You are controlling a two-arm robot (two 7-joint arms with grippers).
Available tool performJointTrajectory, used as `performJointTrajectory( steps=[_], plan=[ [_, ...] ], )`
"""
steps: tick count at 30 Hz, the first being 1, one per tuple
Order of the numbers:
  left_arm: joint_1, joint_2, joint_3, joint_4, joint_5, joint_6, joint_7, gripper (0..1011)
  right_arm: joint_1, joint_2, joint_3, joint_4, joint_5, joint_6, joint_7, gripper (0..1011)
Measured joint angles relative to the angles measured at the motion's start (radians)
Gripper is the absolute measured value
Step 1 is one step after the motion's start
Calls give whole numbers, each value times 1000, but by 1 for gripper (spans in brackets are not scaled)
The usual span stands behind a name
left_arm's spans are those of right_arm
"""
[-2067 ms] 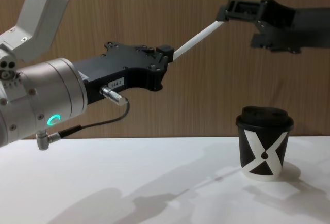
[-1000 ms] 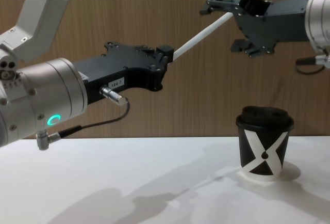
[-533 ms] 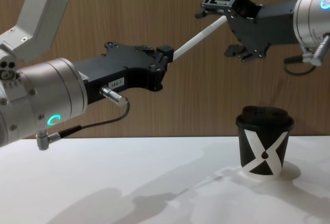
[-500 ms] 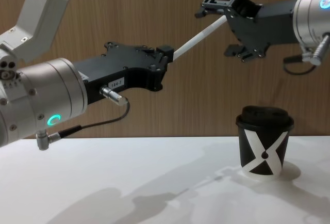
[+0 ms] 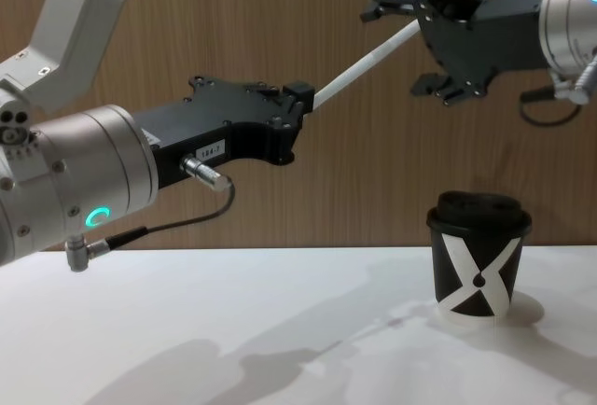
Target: Pick up the straw with one hand, pass it to the other hand, and insert it into the cup.
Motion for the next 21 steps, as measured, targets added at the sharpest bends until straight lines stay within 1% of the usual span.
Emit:
performJointTrajectory(
  steps=[13, 17, 18, 19, 20, 21],
  plan=[
    [0, 0, 0, 0, 0, 0, 0, 0, -8, -1, 11, -19, 18, 7, -13, 1001],
    [0, 0, 0, 0, 0, 0, 0, 0, -9, -1, 12, -21, 20, 8, -16, 944],
    [0, 0, 0, 0, 0, 0, 0, 0, -9, -1, 12, -22, 20, 8, -16, 905],
    [0, 0, 0, 0, 0, 0, 0, 0, -9, -1, 12, -22, 21, 8, -16, 905],
    [0, 0, 0, 0, 0, 0, 0, 0, -9, -1, 13, -23, 22, 9, -16, 870],
    [0, 0, 0, 0, 0, 0, 0, 0, -10, -1, 13, -23, 22, 9, -17, 861]
  ],
)
